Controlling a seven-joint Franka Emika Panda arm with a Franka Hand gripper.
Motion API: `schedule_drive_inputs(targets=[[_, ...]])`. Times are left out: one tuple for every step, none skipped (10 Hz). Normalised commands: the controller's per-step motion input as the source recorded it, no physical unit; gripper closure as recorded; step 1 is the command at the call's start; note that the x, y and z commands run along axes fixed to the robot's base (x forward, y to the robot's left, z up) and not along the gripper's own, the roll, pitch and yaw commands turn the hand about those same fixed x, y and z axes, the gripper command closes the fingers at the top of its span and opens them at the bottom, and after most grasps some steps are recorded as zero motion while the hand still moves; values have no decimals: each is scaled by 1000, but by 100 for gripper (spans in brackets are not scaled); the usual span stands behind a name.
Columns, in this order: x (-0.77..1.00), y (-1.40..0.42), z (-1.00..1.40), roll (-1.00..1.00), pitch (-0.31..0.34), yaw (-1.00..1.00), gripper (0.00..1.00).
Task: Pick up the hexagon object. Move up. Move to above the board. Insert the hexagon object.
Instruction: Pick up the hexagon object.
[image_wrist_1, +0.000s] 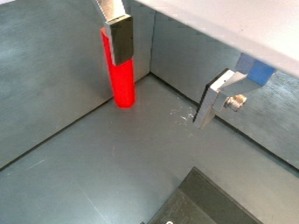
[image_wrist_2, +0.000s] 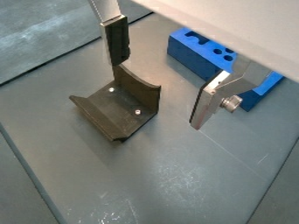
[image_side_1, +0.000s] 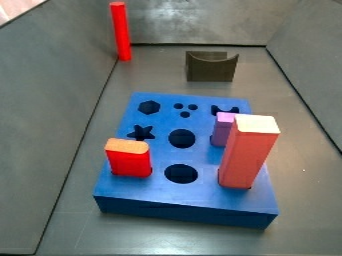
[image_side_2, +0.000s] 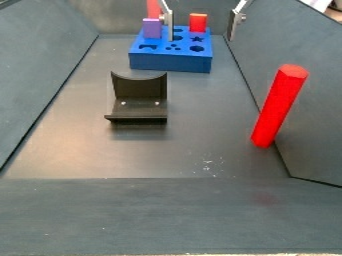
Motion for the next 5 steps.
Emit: schedule_drive_inputs(targets=[[0,0,-51,0,3,0,0],[0,166,-166,-33,0,186,0],[-691,223,-146,0,-30,34,0],[-1000,211,-6,0,-66,97,0],[-1000,60,111,0,-90,37,0]])
